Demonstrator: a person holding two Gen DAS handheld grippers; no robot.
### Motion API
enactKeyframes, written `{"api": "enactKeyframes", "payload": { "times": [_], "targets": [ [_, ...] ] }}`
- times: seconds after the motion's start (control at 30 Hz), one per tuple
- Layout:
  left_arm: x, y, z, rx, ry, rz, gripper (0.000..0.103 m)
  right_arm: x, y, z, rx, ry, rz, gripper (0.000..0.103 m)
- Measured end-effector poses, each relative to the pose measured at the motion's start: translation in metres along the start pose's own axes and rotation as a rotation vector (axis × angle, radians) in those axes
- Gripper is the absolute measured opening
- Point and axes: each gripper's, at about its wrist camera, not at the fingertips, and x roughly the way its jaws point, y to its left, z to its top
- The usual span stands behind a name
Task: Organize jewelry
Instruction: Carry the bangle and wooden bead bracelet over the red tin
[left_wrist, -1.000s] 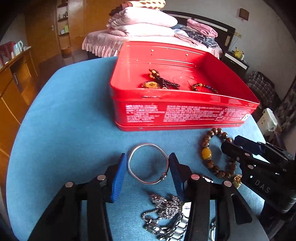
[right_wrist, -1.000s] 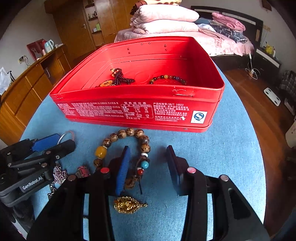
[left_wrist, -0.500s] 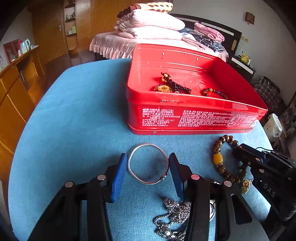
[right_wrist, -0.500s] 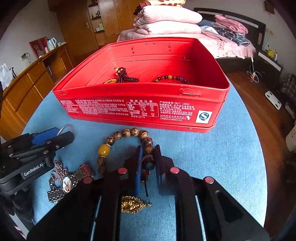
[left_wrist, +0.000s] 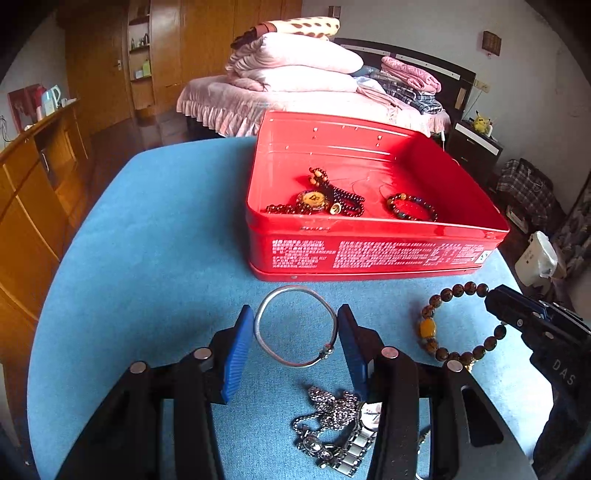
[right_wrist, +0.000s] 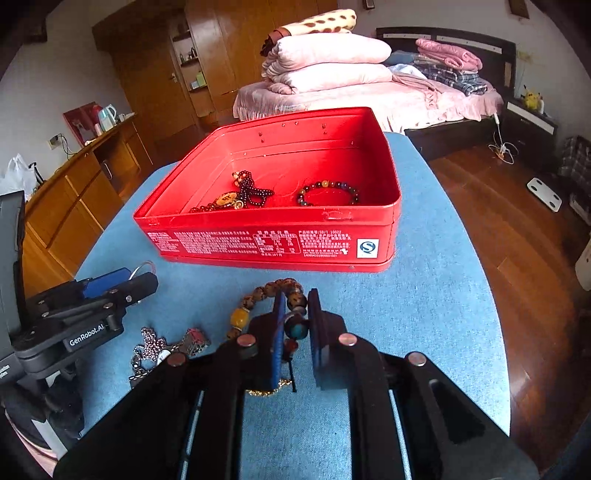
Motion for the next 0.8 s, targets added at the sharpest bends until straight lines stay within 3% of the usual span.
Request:
{"api": "enactKeyframes", "payload": {
  "times": [0.8],
  "targets": [
    [-0.034,-0.024,0.042,0.006,-0.102,-0.050,0.047,-0.040,0.014,0.037,-0.056,-0.100,0.019,0.011]
  ]
}}
